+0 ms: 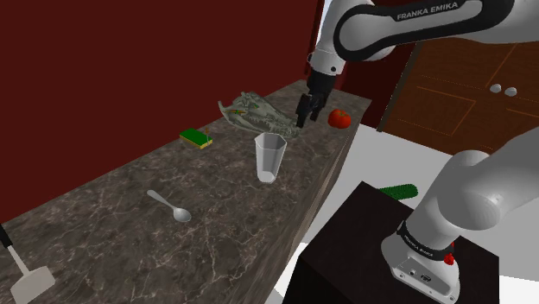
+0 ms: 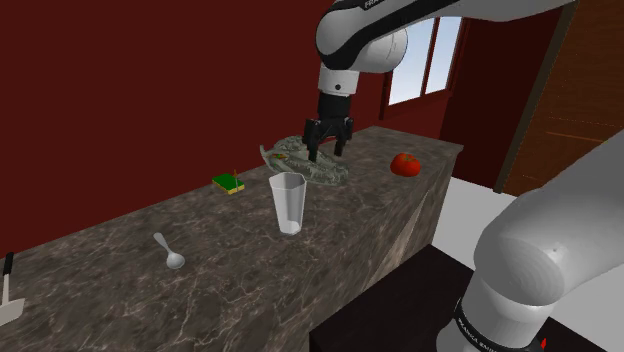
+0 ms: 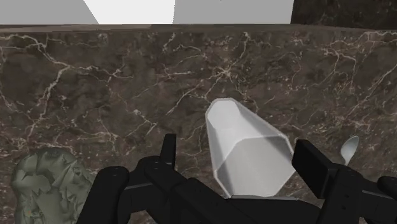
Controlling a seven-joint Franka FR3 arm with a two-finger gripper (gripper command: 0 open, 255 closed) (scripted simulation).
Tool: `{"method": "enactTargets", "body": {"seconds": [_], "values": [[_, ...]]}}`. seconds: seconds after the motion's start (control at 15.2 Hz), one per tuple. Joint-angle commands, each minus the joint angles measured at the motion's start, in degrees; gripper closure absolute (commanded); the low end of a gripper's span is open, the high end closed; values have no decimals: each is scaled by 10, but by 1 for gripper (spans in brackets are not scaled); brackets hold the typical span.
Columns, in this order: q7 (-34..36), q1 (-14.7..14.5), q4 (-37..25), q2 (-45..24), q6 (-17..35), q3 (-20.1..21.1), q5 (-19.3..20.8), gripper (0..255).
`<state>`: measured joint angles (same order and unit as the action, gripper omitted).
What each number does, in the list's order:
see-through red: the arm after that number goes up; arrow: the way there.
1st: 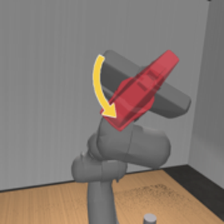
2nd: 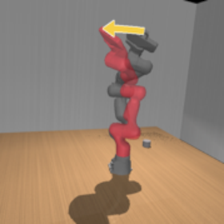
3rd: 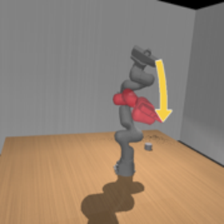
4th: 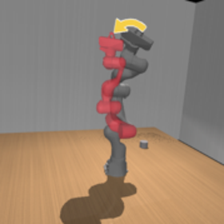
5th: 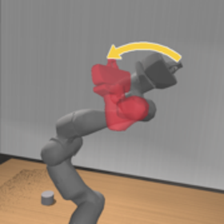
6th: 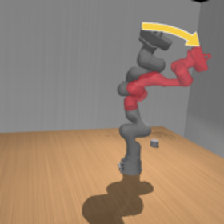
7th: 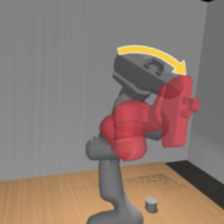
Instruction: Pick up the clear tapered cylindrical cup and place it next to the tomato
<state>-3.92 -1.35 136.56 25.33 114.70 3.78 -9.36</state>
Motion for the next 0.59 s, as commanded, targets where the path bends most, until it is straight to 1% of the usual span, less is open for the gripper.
{"method": "enactTargets", "body": {"seconds": [0.0, 0.4, 0.53], "values": [[5, -1, -10, -44, 41, 5, -5, 0], [13, -4, -54, -166, 134, 13, -16, 0], [12, -5, -47, -174, 150, 14, -17, 0]]}}
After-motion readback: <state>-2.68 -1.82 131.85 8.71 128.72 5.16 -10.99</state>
